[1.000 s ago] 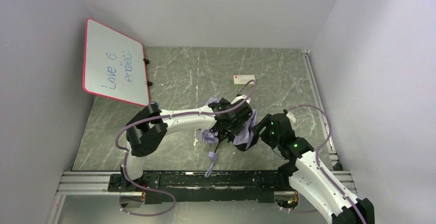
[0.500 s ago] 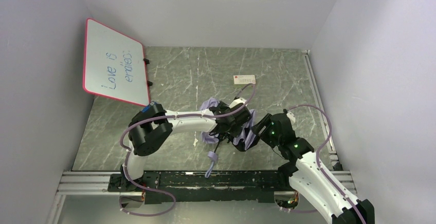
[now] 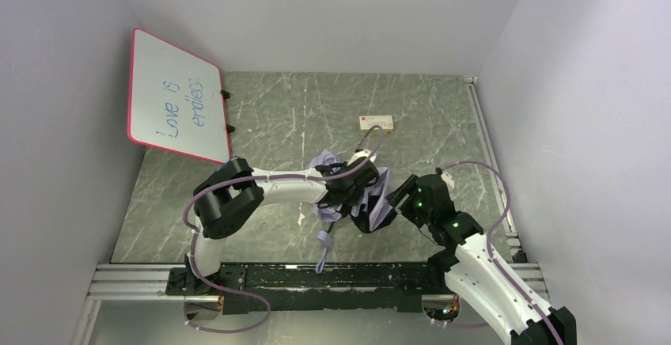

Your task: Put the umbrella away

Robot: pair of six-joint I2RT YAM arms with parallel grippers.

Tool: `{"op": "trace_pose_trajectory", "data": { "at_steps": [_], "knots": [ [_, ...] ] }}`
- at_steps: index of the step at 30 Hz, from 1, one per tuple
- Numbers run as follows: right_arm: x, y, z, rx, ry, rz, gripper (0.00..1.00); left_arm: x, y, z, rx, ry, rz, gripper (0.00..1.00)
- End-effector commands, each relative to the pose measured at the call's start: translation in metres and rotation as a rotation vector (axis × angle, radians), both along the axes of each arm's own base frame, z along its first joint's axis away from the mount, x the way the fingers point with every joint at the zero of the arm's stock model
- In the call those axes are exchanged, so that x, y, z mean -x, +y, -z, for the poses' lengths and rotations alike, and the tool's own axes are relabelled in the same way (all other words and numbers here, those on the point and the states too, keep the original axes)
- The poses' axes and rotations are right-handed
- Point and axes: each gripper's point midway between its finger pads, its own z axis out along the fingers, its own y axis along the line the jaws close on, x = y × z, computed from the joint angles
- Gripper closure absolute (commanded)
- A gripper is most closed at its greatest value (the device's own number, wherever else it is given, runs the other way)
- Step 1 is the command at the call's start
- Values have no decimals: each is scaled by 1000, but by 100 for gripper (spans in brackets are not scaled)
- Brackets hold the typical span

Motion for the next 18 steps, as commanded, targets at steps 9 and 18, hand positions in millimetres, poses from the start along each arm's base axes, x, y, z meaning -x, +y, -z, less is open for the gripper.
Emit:
{"op": "trace_pose_trajectory", "data": {
  "at_steps": [9,18],
  "knots": [
    [-6,1,-16,-21,-50,11,31,5,36,-23,29,139,146,84],
    [-16,-11,-58,-11,-201,61,32,-29,35,-165,345,7,254,86]
  ]
}}
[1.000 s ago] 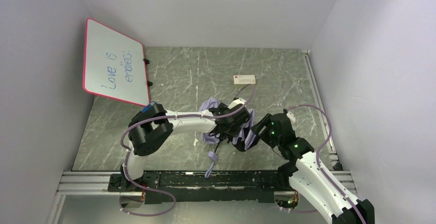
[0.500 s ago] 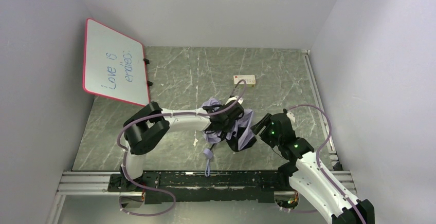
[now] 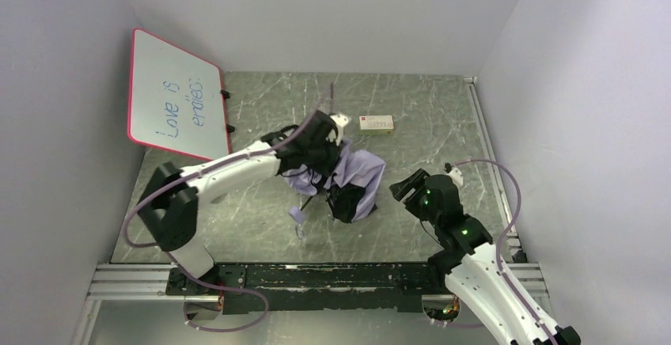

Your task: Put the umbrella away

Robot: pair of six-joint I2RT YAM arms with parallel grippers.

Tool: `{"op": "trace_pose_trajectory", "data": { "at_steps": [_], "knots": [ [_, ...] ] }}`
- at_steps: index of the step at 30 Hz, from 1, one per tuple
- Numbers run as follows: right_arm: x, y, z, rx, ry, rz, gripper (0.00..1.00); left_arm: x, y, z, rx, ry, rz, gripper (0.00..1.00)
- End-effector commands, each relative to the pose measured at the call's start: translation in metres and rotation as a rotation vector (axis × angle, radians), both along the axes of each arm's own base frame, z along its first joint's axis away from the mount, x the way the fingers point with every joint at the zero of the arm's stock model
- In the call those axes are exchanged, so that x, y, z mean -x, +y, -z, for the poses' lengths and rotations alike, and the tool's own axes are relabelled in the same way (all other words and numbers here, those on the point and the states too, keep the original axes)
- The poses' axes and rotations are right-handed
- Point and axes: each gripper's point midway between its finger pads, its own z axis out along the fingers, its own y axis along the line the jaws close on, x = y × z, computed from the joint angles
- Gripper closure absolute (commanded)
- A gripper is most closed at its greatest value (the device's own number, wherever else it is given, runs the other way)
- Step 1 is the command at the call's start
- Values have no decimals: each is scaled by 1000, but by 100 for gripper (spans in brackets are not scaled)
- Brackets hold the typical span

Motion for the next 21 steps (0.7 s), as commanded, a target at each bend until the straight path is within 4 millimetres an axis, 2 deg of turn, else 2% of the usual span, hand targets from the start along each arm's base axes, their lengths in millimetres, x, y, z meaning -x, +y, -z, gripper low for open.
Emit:
{"op": "trace_pose_trajectory", "data": {
  "at_steps": [1,5,9,15,21],
  "knots": [
    [-8,-9,-29,17,-89,41,32,-7,-6,-90,197,-79,114,87],
    [-10,-10,-35,29,-99,44,32,-9,10,-130,268,-120,140,94],
    [-13,-8,-36,31,-98,38,32,-3,19,-156,327,-133,193,95],
    [-18,0,-31,19,-88,11,32,17,26,-186,394,-123,282,95],
    [-30,26,-34,-36,-119,-94,32,25,41,-196,352,-127,268,95]
  ]
}}
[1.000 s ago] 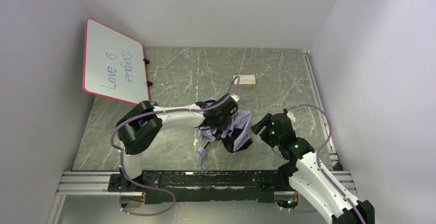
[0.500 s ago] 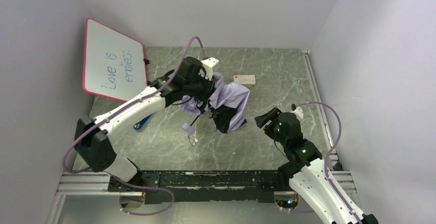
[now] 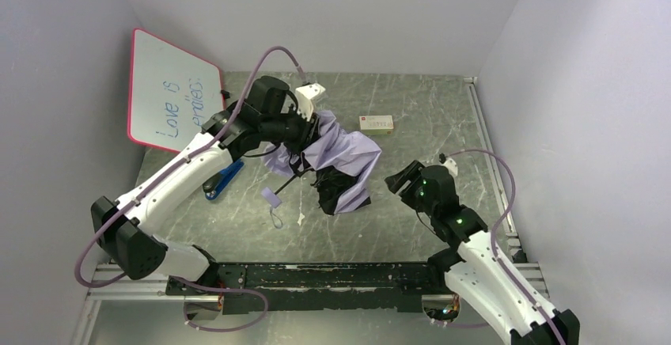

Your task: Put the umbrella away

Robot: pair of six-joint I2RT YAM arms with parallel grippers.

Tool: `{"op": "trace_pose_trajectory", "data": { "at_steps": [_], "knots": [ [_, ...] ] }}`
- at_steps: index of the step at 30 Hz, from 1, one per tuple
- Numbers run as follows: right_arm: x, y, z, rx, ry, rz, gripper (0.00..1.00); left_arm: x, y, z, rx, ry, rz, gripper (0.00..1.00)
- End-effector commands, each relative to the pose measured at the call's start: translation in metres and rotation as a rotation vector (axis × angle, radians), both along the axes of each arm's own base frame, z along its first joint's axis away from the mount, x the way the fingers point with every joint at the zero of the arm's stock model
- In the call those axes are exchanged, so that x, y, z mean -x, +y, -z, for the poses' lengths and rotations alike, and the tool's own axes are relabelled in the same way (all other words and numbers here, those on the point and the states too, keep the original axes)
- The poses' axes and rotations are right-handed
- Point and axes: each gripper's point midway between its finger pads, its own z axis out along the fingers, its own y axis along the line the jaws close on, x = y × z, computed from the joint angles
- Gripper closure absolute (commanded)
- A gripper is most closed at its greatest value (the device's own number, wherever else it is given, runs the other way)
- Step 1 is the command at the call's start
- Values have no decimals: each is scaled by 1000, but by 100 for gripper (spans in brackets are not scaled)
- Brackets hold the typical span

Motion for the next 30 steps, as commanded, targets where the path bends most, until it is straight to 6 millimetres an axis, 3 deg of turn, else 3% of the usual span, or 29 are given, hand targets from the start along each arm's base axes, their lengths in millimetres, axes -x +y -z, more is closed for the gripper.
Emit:
{"op": "trace_pose_trajectory", "data": {
  "at_steps": [1,7,13,17,21,26,30],
  "knots": [
    [-13,24,-15,-49,-76,-106,32,16,8,-48,55,-60,44,95],
    [-24,54,-25,-75,-168,-275,31,33,19,-104,131,-119,39,95],
    [-38,81,-59,-74,-479,-457,28,54,30,-156,193,-195,66,95],
    [-36,98,-91,-57,-737,-577,25,63,37,-173,211,-231,78,95],
    [-12,118,-125,-20,-1099,-734,25,77,36,-187,258,-252,134,95],
    [3,153,-140,2,-1278,-969,25,98,35,-202,307,-280,236,95],
    [9,162,-149,2,-1384,-1036,24,116,34,-207,339,-288,327,95]
  ]
}}
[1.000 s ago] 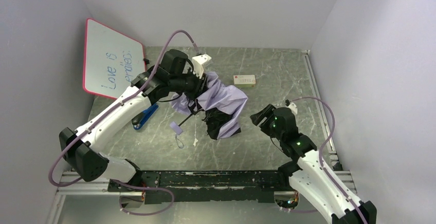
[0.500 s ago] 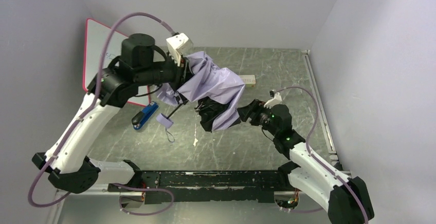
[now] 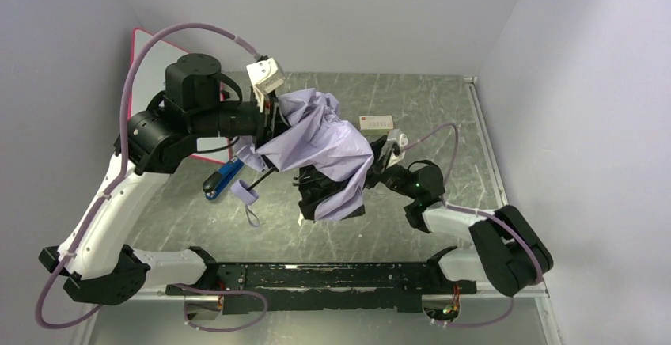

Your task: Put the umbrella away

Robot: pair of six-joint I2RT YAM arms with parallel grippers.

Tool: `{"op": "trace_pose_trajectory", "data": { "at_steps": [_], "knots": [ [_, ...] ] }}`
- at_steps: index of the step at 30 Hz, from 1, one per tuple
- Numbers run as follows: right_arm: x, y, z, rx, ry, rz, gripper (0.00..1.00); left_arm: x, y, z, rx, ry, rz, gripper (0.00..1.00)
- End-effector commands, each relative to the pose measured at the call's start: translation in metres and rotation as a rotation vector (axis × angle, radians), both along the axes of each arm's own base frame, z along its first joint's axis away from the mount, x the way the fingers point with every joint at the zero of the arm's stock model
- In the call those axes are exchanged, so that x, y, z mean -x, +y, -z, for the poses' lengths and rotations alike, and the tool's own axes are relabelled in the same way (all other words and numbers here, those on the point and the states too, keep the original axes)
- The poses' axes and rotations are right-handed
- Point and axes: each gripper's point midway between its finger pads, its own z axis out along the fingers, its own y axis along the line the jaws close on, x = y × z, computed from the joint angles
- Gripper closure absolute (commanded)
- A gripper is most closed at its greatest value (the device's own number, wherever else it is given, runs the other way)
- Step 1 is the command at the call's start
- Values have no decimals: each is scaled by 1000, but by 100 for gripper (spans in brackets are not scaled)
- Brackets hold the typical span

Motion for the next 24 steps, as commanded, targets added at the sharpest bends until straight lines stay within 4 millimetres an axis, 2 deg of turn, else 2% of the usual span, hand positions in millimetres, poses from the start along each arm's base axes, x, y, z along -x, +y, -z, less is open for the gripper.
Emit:
{"op": "trace_pose_trajectory", "data": {
  "at_steps": [1,5,9,17,24],
  "knots": [
    [26,11,-50,-55,-350,-145,24,37,2,-37,103,-93,166,95],
    [34,21,-50,-32,-378,-250,25,61,2,-42,130,-117,285,95],
    [45,22,-53,-22,-404,-308,25,79,3,-46,140,-176,376,95],
    [55,12,-60,24,-413,-269,26,89,2,-47,137,-210,438,95],
    [48,-9,-74,146,-429,-96,25,93,5,-48,140,-232,447,95]
  ]
}}
